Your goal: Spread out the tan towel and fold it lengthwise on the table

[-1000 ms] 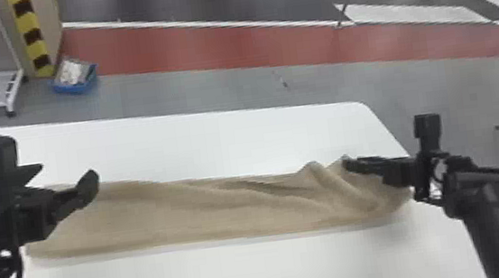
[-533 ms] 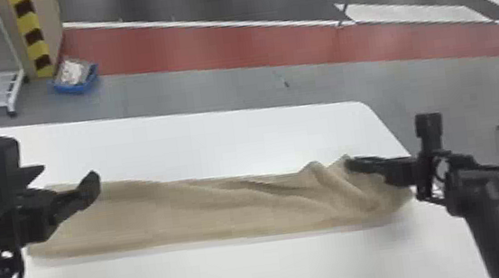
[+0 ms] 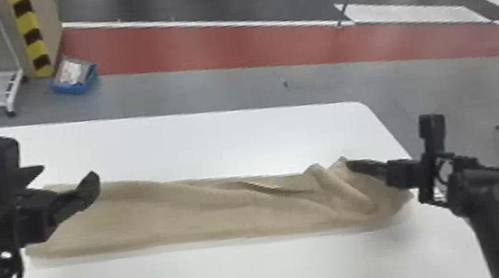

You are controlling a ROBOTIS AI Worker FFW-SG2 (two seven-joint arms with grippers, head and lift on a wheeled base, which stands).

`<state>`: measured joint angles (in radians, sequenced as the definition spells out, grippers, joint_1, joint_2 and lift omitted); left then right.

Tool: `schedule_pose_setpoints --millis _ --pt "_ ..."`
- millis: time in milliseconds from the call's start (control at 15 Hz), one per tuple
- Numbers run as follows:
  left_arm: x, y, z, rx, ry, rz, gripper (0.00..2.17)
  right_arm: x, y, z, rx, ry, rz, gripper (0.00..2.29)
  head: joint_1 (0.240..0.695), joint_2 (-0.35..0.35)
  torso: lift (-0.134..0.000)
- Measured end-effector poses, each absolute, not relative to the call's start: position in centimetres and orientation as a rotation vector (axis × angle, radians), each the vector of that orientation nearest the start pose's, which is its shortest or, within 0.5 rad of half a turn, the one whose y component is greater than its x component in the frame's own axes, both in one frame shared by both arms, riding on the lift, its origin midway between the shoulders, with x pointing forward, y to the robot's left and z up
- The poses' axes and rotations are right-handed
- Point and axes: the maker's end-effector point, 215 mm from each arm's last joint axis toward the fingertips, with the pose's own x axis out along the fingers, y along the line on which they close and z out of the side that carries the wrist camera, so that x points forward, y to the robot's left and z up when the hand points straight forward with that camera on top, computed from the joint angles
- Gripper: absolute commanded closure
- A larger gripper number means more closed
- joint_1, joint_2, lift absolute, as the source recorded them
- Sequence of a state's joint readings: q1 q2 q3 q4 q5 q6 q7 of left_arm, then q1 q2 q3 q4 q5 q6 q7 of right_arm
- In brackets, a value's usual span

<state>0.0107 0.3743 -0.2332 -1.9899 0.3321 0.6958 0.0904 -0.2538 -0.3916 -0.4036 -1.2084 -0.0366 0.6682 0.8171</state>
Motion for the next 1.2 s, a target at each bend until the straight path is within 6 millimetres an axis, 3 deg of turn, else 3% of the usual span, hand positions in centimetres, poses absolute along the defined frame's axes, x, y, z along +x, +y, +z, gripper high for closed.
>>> schedule_pose_setpoints --millis 267,467,600,733,1000,1067,1133,1200 --pt "54.7 17.7 -36.3 0.133 0.383 -0.254 0.23 53.9 -47.0 -41.2 0.252 0.541 0.226 1.02 0.695 -0.284 -0.124" --pt "54.5 17.7 -36.6 0.139 0.388 -0.26 0.23 52.6 -50.1 -37.8 0.27 0.461 0.172 1.02 0.695 -0.318 -0.124" --pt "54.4 17.5 -36.7 0.139 0.39 -0.27 0.23 51.4 -52.8 -37.1 0.278 0.441 0.128 1.02 0.695 -0.346 -0.124" --pt "54.3 17.3 -37.1 0.14 0.397 -0.278 0.23 50.1 -54.6 -37.8 0.281 0.449 0.096 1.02 0.695 -0.35 -0.124" --pt "53.9 16.3 -37.7 0.153 0.404 -0.299 0.23 49.6 -54.5 -39.4 0.27 0.451 0.089 0.96 0.695 -0.35 -0.124" --pt "53.8 16.3 -38.0 0.155 0.408 -0.299 0.23 49.6 -54.3 -39.9 0.266 0.461 0.091 0.79 0.695 -0.35 -0.124" --pt "53.6 16.3 -38.1 0.156 0.41 -0.3 0.23 49.7 -54.1 -40.5 0.262 0.472 0.095 0.77 0.695 -0.35 -0.124" --pt "53.5 16.4 -38.2 0.155 0.412 -0.297 0.23 49.8 -53.9 -40.9 0.256 0.48 0.099 0.41 0.695 -0.35 -0.124"
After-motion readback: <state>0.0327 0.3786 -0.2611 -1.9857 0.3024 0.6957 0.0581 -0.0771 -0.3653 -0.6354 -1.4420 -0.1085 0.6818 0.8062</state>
